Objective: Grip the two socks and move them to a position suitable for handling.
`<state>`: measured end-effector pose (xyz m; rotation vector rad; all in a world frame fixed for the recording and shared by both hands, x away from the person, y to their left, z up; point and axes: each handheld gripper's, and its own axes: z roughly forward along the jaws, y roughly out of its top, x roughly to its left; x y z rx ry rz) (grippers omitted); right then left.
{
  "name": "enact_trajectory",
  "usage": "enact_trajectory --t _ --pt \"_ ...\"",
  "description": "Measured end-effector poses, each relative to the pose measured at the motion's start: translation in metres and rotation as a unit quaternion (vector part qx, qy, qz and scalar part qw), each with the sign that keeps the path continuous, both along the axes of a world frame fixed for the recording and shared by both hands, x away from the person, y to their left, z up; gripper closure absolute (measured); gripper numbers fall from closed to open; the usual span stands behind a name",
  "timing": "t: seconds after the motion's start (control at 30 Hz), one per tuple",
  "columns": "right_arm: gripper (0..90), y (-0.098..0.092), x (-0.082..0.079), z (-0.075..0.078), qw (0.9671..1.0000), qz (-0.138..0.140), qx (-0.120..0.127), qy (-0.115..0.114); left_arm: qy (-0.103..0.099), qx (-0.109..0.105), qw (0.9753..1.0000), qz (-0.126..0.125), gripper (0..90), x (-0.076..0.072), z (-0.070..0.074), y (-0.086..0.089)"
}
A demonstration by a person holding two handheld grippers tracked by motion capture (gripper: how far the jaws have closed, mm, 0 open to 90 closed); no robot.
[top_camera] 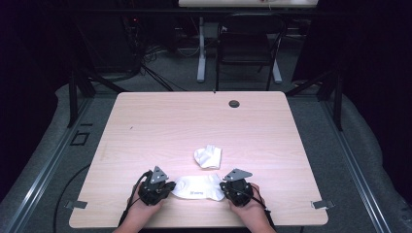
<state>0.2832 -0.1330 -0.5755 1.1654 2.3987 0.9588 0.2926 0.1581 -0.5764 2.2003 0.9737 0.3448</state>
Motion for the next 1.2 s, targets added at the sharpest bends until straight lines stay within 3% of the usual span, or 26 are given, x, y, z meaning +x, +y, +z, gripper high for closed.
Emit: enact_trajectory --t 0.23,0.3,0.4,0.53,0.73,1.2 --pt "87.8 -0.004 0.002 0.000 0.9999 -0.009 0.012 0.006 0.006 -0.014 0.9999 -0.002 80.6 0.000 0.001 0.000" --pt "86.3 -0.004 0.002 0.000 0.9998 -0.011 0.016 0.006 0.003 -0.015 0.9999 -0.003 76.2 0.000 0.002 0.001" --pt "84.0 -0.004 0.002 0.003 0.9997 -0.010 0.023 -0.003 -0.008 -0.039 0.9992 -0.003 68.9 0.002 0.007 0.007" --pt "80.4 -0.005 0.000 0.007 0.9995 -0.008 0.027 -0.012 -0.022 -0.049 0.9985 0.008 63.4 0.004 0.012 0.013" --pt "77.0 -0.001 0.001 0.011 0.9991 -0.010 0.034 -0.024 -0.030 -0.054 0.9977 0.027 60.4 0.010 0.014 0.025" --pt "64.0 0.001 0.007 0.014 0.9986 -0.012 0.035 -0.037 -0.042 -0.053 0.9966 0.047 56.0 0.019 0.016 0.031"
